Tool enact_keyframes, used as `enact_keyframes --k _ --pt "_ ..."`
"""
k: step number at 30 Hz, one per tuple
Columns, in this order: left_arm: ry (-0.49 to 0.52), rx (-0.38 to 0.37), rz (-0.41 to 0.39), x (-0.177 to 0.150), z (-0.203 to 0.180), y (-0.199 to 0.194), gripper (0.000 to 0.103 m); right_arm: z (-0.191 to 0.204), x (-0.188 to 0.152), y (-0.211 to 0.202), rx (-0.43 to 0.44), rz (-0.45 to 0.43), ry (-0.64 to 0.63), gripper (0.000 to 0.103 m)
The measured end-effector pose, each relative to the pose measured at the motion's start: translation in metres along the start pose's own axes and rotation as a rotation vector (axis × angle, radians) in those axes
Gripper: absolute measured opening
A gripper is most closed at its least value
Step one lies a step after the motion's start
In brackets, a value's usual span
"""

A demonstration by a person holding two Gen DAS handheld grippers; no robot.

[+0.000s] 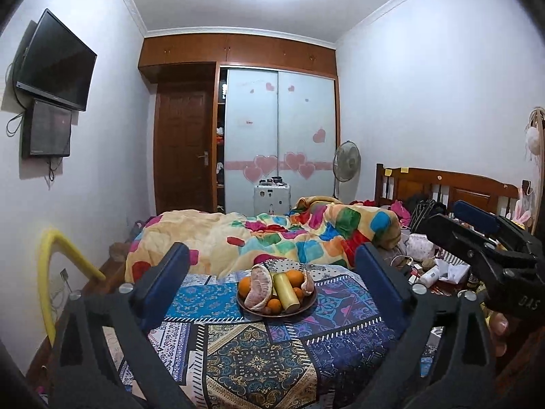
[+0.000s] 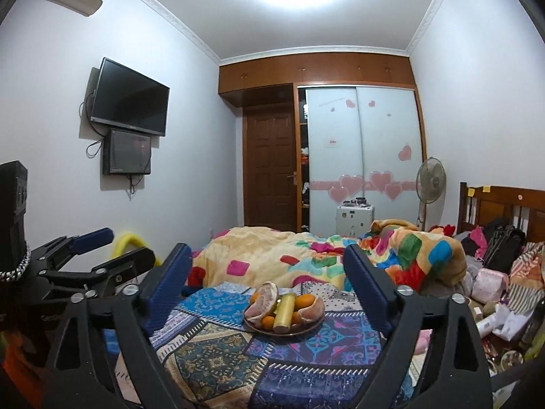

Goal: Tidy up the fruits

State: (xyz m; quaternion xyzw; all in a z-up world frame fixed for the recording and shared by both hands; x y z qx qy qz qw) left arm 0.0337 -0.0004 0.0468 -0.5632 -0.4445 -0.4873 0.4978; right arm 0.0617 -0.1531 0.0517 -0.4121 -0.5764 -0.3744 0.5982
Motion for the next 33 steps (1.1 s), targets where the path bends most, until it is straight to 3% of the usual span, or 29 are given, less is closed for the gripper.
enact_keyframes --k 3,33 --pt "0.004 0.014 -0.005 -0.001 0.0 -0.001 0.101 -0.001 -0.001 -0.006 -0.015 -0.006 0.003 0.103" --pt "-0.001 0.0 0.013 -0.009 -0.005 -0.002 0.102 -0.001 -0.01 -0.008 -0.022 0.01 0.001 0.103"
Point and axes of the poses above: each gripper's, at about its wrist camera, not at the fingertips, and y roughly the way its jaws point, z to its left, x to its top, the point moved 8 cm from there along y, roughly the way its jaws point, and after that the axes turned 5 degrees about -x, right-handed, at the moved point
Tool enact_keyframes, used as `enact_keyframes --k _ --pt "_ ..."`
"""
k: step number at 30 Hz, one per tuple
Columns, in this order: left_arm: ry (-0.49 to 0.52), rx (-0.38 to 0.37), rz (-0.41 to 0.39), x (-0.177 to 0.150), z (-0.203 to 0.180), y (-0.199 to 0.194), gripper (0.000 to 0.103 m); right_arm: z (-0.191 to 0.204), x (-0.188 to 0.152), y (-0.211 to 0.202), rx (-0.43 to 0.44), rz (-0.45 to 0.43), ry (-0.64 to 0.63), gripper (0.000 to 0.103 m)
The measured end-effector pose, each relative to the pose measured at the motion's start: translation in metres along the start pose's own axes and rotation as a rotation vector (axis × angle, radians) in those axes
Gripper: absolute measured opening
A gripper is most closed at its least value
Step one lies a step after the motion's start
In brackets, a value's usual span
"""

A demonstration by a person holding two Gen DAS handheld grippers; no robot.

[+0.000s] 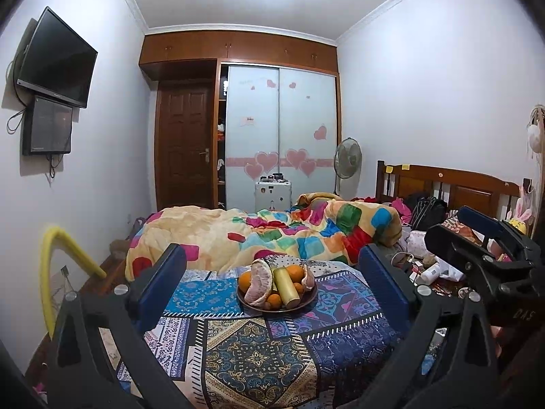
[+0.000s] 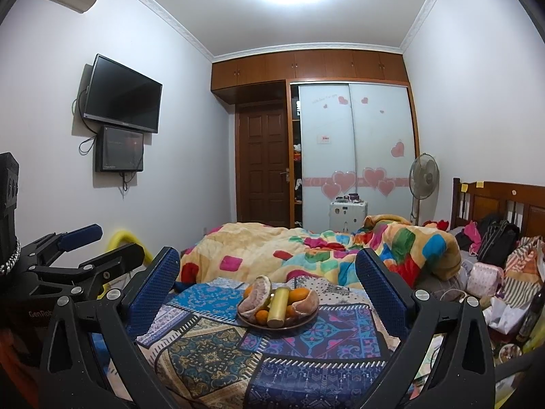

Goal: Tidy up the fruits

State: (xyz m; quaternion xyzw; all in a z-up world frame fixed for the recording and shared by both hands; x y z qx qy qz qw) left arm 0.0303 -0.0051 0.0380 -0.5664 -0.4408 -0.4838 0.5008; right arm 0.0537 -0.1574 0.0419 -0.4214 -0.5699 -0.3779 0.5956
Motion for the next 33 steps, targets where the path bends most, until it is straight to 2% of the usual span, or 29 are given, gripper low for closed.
enact_keyframes --k 33 --pt "-0.009 -0.025 0.01 -0.0013 0.0003 0.002 0.102 -0.0031 0.0033 -0.0024 -0.013 -0.008 0.004 0.103"
Point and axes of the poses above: each gripper's, at about its wrist camera, not at the fingertips, and y roughly the way its jaws point, z to its left, x to its top, the point moved 8 cm from there along y, roughly the way its jaws point, and after that the axes turned 5 degrees about -x, right-handed, at the moved point
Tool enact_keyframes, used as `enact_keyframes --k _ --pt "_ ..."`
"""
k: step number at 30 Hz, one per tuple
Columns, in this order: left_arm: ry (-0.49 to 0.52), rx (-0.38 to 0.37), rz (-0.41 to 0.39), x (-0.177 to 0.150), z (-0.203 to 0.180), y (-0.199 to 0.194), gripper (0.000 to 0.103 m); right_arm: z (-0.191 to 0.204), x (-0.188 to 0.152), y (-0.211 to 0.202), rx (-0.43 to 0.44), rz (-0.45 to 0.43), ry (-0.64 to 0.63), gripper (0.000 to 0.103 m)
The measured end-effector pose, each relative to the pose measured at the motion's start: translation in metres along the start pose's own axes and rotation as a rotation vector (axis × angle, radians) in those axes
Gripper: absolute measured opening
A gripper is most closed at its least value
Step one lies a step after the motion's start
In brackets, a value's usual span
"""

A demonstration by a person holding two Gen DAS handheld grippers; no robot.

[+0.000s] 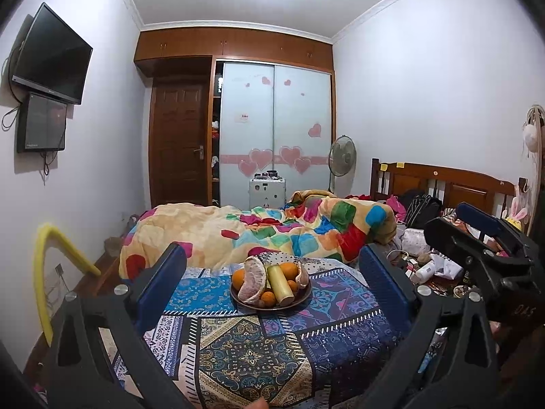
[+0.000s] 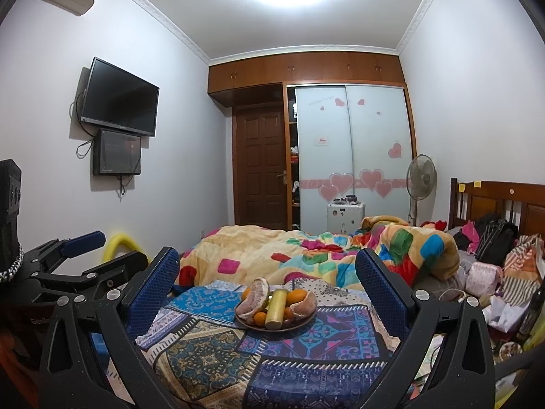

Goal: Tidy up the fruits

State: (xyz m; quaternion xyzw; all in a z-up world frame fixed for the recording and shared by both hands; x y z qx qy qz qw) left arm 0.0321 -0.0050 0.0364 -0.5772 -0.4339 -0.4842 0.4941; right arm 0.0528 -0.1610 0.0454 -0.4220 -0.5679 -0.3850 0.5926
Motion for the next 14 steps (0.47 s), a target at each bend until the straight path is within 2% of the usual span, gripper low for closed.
enact_keyframes --k 14 --pt "-0.002 -0.006 0.007 -0.0053 -0.0004 0.004 0.102 0.0033 -0.0026 0.0049 0.001 0.011 0.001 0.103"
Point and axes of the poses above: each gripper's, at about its wrist camera, not at the fingertips, and y roughly the way its jaws point, z to its left, x to its top, the point moved 8 cm from there along y, roughly the way its jaws point, and after that the axes turned 5 degrees about -x, right-handed, at the moved point
